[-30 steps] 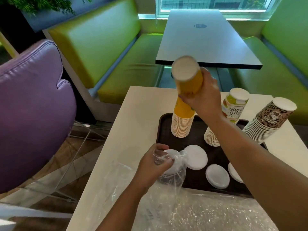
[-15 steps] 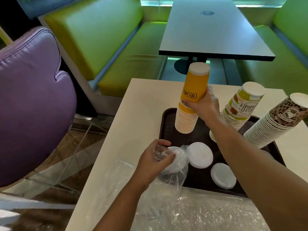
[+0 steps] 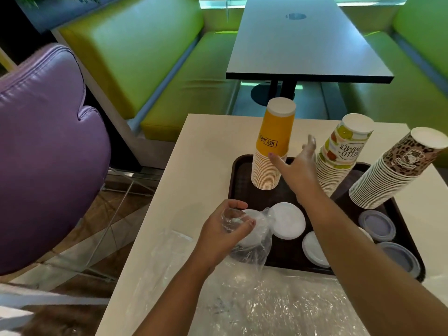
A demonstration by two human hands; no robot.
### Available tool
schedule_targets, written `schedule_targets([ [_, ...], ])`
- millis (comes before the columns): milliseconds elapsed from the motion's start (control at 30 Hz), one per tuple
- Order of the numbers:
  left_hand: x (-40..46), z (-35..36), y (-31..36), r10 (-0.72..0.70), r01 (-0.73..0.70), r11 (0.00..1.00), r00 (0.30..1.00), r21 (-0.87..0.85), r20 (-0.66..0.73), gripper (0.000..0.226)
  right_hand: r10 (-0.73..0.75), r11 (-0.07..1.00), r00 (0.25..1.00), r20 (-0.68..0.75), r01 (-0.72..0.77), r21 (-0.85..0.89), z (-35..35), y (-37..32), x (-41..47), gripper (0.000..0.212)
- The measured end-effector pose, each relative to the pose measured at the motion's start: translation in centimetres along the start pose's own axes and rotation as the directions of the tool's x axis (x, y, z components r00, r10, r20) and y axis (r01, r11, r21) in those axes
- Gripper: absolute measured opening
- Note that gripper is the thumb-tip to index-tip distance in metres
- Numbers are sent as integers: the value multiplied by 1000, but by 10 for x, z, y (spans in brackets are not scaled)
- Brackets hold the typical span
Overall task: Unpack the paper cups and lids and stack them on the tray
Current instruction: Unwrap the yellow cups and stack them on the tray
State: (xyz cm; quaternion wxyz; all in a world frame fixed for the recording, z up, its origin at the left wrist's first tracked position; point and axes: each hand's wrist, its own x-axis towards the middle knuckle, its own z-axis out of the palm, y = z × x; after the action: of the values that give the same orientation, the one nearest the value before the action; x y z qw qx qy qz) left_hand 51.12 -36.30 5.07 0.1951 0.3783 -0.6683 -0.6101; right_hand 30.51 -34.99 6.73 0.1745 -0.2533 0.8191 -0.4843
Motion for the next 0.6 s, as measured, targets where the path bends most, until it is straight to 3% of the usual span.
schedule_targets([
  [33, -1, 0, 2, 12, -12, 1000, 1000, 3, -4, 29, -12, 998, 998, 59, 9, 67, -6, 4, -13, 101],
  [100, -5, 2, 7, 44, -44, 999, 999, 9, -6, 28, -42, 977, 947, 317, -28, 213, -25, 9, -45, 102],
  [167, -10, 8, 12, 97, -97, 995, 995, 17, 3, 29, -40, 965, 819, 572, -117, 235, -44, 11, -77, 100],
  [233, -15, 14, 20, 145, -145, 988, 989, 44, 12, 30, -35, 969, 735, 678, -141, 204, -51, 14, -101, 94],
  [300, -23, 23, 30, 190, -190, 978, 982, 88, 11, 35, -33, 970, 758, 652, -133, 204, -52, 19, -122, 84],
  [433, -38, 35, 45, 258, -253, 956, 966, 151, -14, 60, -19, 925, 887, 461, -160, 345, -58, 21, -146, 22],
  [600, -50, 14, 39, 172, -192, 960, 979, 206, 112, 66, -88, 662, 929, 359, -215, 718, -89, 14, -156, 19],
])
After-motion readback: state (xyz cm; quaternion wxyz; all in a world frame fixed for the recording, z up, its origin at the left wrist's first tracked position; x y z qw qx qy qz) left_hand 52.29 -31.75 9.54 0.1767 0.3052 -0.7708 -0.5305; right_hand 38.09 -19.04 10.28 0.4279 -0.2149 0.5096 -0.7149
